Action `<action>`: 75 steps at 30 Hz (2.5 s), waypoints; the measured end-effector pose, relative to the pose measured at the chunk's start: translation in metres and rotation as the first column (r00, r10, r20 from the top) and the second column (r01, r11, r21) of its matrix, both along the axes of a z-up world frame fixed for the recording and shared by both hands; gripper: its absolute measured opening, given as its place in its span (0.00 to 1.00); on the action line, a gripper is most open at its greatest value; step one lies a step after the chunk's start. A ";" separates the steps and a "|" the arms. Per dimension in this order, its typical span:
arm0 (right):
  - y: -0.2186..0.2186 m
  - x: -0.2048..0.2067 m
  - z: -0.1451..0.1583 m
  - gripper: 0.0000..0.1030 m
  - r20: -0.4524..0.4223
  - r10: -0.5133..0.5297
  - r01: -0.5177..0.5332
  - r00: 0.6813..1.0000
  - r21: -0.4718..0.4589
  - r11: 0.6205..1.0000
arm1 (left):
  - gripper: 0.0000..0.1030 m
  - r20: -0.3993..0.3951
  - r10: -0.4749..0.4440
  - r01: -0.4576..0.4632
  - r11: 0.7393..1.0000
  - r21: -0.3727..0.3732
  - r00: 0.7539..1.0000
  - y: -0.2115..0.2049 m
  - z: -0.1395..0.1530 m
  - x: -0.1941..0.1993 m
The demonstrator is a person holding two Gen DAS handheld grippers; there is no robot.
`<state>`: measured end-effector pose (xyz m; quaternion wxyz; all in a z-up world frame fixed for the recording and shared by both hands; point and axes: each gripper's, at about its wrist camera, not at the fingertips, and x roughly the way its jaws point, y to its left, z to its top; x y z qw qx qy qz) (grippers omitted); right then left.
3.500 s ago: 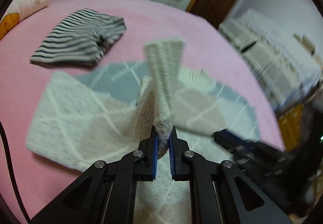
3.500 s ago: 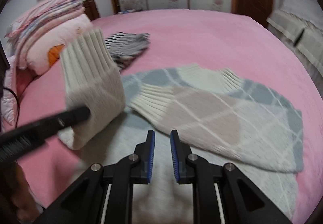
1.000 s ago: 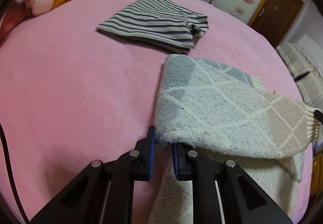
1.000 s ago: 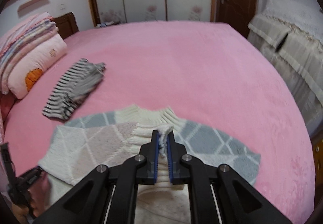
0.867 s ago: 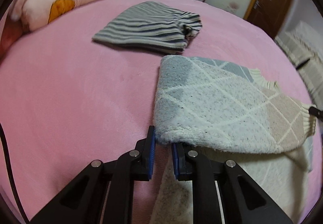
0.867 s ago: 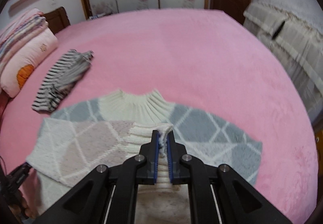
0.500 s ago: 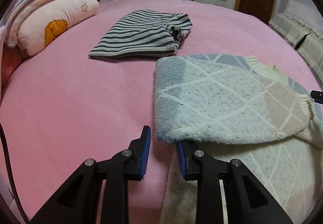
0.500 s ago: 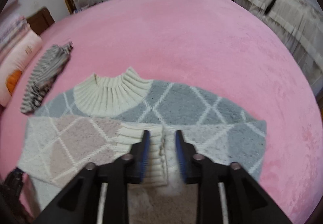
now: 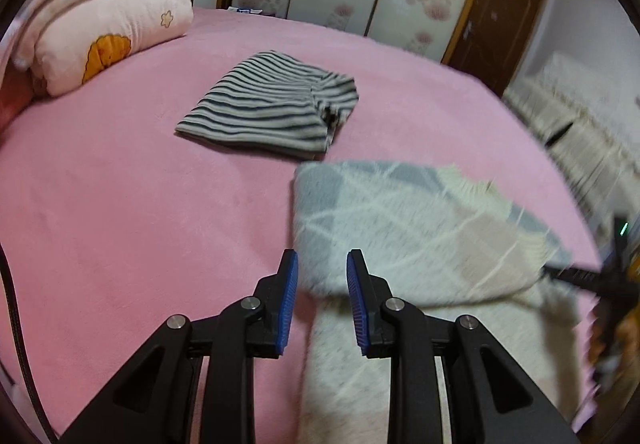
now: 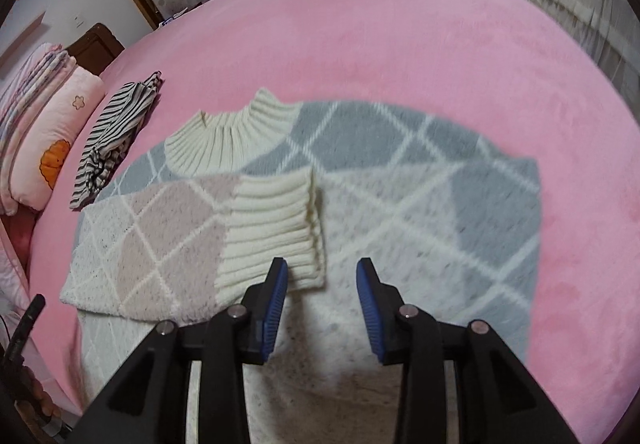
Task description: Fold small clothes
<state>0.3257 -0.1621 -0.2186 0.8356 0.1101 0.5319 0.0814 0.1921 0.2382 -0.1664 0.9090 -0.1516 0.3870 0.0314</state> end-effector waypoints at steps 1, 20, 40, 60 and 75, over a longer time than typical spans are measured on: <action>0.000 -0.001 -0.002 0.35 0.008 -0.006 0.006 1.000 0.008 1.000 | 0.22 -0.001 0.008 -0.008 1.000 -0.018 1.000 0.003 0.000 0.003; -0.018 -0.015 0.004 0.09 0.029 -0.057 0.053 0.998 0.119 0.991 | 0.22 -0.109 -0.039 0.031 0.997 -0.068 0.993 -0.032 -0.042 0.062; -0.007 -0.022 0.021 0.08 0.151 -0.048 0.047 0.987 0.008 0.999 | 0.23 -0.123 -0.067 0.065 0.998 -0.020 0.990 -0.045 -0.048 0.077; 0.005 -0.028 0.020 0.17 0.159 0.002 0.026 0.987 -0.175 0.984 | 0.58 -0.083 -0.076 0.090 0.979 0.182 0.994 -0.059 -0.045 0.083; 0.067 0.027 -0.004 0.16 0.140 0.042 -0.016 0.989 -0.184 0.983 | 0.58 -0.137 -0.168 0.191 0.967 0.172 0.976 -0.134 -0.063 0.153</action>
